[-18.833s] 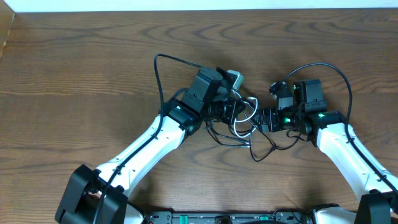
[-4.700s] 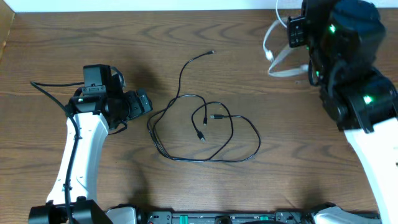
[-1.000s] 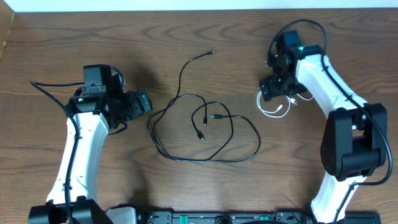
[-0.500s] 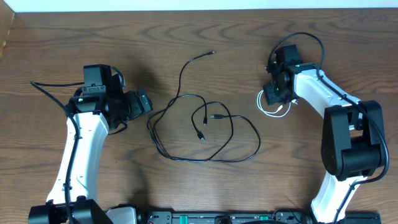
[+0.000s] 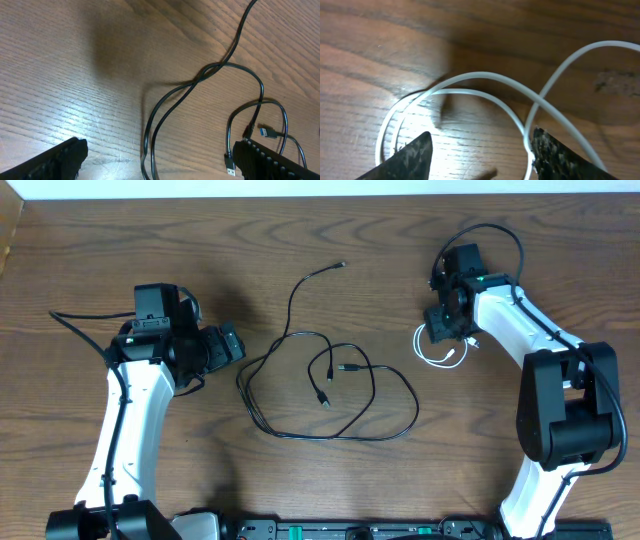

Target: Untangle cables

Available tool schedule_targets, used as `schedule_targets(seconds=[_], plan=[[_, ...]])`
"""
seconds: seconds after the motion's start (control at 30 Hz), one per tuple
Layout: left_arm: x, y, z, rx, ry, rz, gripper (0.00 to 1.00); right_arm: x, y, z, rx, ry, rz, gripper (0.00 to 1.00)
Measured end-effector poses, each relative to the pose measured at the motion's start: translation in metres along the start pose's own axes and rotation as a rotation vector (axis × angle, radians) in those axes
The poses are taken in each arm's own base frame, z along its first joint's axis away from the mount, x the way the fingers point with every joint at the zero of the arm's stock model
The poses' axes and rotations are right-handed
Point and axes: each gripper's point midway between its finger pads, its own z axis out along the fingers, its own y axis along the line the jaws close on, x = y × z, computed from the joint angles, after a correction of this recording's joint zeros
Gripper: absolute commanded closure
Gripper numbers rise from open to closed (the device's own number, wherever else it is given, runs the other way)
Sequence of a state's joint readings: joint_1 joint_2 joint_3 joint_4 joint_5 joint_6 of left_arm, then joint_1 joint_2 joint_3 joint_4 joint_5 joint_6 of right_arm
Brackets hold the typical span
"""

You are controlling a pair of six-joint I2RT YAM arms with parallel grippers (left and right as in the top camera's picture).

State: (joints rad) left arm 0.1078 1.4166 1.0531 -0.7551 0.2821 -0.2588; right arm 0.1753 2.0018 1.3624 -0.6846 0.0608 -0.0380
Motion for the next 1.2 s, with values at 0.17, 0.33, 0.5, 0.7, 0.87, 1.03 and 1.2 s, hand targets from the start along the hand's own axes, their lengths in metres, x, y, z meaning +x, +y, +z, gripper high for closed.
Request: schedule_targets(seconds=[0.17,0.33,0.5,0.7,0.87,1.03,1.2], plan=[[0.000,0.000,0.000,0.000,0.000,0.000,0.02,-0.002,-0.009,0.000,0.022,-0.010,0.013,0.49],[0.000,0.000,0.000,0.000,0.000,0.000,0.02,-0.003,-0.021,0.001,0.032,-0.016,0.038,0.59],[0.000,0.000,0.000,0.000,0.000,0.000,0.02,-0.008,-0.025,0.003,0.021,-0.044,0.053,0.75],[0.000,0.000,0.000,0.000,0.000,0.000,0.02,-0.001,-0.019,0.008,-0.007,-0.034,0.056,0.76],[0.000,0.000,0.000,0.000,0.000,0.000,0.02,0.000,-0.018,0.010,-0.013,-0.032,0.055,0.73],[0.000,0.000,0.000,0.000,0.000,0.000,0.02,-0.002,-0.019,0.014,-0.009,-0.053,0.058,0.72],[0.000,0.000,0.000,0.000,0.000,0.000,0.02,-0.001,-0.020,0.018,-0.004,-0.071,0.058,0.85]])
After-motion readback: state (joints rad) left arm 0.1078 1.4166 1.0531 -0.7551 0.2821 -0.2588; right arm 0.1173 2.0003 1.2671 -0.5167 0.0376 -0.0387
